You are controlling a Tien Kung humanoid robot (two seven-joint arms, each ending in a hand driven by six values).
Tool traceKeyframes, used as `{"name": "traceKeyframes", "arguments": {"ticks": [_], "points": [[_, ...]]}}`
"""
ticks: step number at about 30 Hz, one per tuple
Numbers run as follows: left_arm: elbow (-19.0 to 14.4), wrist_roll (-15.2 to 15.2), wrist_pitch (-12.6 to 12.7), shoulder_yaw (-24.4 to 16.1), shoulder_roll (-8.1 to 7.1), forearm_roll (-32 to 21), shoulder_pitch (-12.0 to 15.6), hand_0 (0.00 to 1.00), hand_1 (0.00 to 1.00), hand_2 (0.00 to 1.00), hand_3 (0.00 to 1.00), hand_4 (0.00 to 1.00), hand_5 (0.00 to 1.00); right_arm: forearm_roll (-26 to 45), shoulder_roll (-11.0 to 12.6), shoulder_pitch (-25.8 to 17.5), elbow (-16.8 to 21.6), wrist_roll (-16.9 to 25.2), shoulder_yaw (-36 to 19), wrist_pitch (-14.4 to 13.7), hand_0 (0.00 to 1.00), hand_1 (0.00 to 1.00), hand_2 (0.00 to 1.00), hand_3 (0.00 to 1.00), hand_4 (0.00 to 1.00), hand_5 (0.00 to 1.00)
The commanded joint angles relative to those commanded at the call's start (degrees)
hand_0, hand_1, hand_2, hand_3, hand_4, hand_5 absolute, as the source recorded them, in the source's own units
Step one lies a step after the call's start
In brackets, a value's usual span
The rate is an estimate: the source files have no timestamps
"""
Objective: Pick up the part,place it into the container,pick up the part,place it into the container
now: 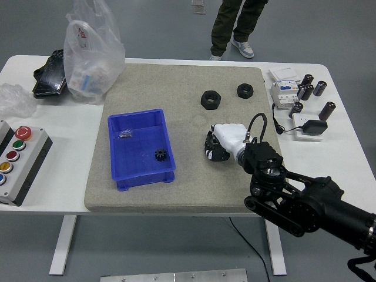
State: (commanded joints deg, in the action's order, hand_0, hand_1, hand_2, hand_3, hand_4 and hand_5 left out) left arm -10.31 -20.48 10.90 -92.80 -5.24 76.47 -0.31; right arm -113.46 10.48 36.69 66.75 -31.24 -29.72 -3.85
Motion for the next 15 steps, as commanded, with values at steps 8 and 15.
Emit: {"name": "traceKeyframes", "arguments": {"ticks": [8, 15], "points": [[0.0, 0.1, 0.0, 0.0, -0.01, -0.2, 0.0, 0.848, 0.777, 0.786, 0.868, 0.843, 0.497, -1.1, 0.6, 0.5, 2.1, 0.9, -1.0, -1.6, 0.275, 0.469, 0.282, 0.405, 0.070, 0.106], [0.0, 0.1, 0.1, 0.1, -0.07, -0.3, 0.0, 0.847, 0.777, 0.785, 0.868, 0.843, 0.497, -1.4, 0.2, 2.7, 7.4, 2.3, 1.2, -1.7, 0.270, 0.466, 0.279, 0.404, 0.078, 0.111]]}}
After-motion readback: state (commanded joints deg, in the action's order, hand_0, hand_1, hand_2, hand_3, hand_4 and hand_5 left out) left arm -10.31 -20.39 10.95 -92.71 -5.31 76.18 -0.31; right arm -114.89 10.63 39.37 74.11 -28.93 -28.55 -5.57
